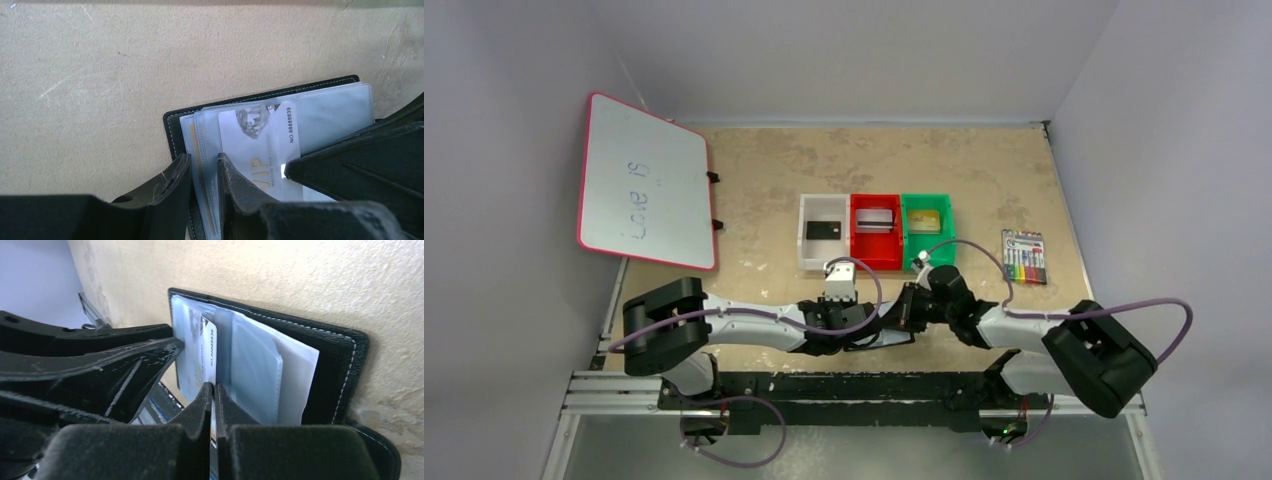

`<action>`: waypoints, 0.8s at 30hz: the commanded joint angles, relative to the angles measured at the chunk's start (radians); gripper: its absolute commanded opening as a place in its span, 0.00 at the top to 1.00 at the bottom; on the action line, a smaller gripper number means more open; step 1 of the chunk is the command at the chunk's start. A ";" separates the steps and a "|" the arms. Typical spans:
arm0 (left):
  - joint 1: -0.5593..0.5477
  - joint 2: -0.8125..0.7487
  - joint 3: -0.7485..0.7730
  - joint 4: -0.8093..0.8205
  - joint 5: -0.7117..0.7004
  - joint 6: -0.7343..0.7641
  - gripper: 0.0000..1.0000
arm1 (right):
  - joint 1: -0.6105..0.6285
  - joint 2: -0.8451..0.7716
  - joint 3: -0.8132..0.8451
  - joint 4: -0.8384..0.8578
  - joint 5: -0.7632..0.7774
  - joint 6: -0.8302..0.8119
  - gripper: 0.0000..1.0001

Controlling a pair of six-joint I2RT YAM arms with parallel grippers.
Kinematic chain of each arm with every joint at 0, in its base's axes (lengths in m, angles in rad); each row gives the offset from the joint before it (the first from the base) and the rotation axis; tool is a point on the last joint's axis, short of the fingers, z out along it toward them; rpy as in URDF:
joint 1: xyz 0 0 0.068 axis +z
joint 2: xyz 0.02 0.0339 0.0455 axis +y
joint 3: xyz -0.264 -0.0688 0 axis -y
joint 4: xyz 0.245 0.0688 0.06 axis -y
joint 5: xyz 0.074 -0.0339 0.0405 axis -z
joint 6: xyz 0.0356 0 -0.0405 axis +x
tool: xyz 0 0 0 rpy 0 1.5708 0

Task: Take the credit cards out of the card holder
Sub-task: Remove the credit card from the card holder.

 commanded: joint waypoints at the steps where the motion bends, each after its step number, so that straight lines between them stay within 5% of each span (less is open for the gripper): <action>1: -0.006 0.038 -0.005 -0.054 0.012 -0.021 0.77 | -0.009 -0.068 -0.014 0.040 0.014 0.043 1.00; 24: -0.006 -0.068 -0.058 0.016 -0.034 -0.044 0.77 | -0.051 -0.404 0.011 -0.355 0.171 0.008 1.00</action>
